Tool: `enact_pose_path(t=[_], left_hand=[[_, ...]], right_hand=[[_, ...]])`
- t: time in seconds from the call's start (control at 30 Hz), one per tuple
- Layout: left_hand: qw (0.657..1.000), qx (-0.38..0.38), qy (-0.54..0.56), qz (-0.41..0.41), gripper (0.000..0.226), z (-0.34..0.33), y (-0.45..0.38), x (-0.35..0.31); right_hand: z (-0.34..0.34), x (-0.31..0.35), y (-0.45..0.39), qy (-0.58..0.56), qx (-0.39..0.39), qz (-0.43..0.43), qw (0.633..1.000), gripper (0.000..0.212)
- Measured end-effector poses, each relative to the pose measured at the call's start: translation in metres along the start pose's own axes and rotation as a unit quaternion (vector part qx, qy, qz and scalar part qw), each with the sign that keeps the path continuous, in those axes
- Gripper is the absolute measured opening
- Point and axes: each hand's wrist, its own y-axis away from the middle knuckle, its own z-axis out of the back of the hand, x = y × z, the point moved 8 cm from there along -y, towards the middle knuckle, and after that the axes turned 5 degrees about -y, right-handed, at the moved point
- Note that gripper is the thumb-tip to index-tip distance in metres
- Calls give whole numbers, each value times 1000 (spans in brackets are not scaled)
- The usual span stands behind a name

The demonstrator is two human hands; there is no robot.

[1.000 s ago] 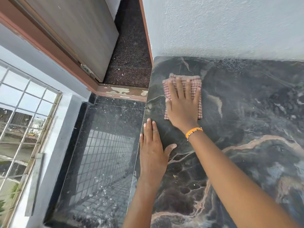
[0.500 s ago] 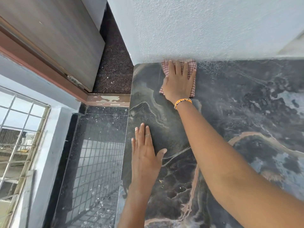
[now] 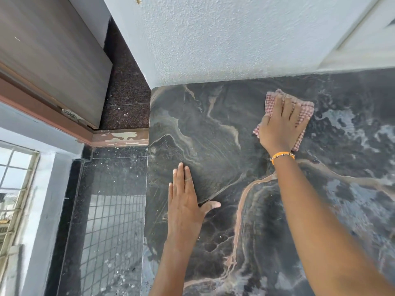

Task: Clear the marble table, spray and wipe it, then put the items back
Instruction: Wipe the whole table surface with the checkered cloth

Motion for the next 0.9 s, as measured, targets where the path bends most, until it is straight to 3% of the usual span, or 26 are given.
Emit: enact_pose_path(t=[0.1, 0.2, 0.33, 0.47, 0.53, 0.63, 0.77, 0.9], left_hand=[[999, -28, 41, 4, 104, 8, 8, 1], [995, -75, 60, 37, 81, 16, 22, 9], [985, -132, 66, 93, 61, 26, 49, 25], [987, -130, 80, 40, 51, 24, 65, 17], [995, -75, 60, 12, 56, 13, 68, 10], [1000, -4, -13, -11, 83, -4, 70, 6], [1000, -7, -24, -16, 87, -7, 70, 9], [999, -8, -28, -24, 86, -9, 72, 7]], right_hand=[[-19, 50, 41, -1, 32, 82, 996, 59], [-42, 121, 86, -3, 74, 201, 977, 61], [-67, 190, 160, 0, 146, 383, 912, 61], [-65, 167, 192, 26, 190, 490, 850, 59], [-53, 134, 181, 28, 183, 483, 856, 59], [-26, 70, 140, 37, 142, 397, 906, 58], [16, -31, 97, 46, 86, 203, 974, 57], [34, -95, 115, 22, 64, 48, 996, 57]])
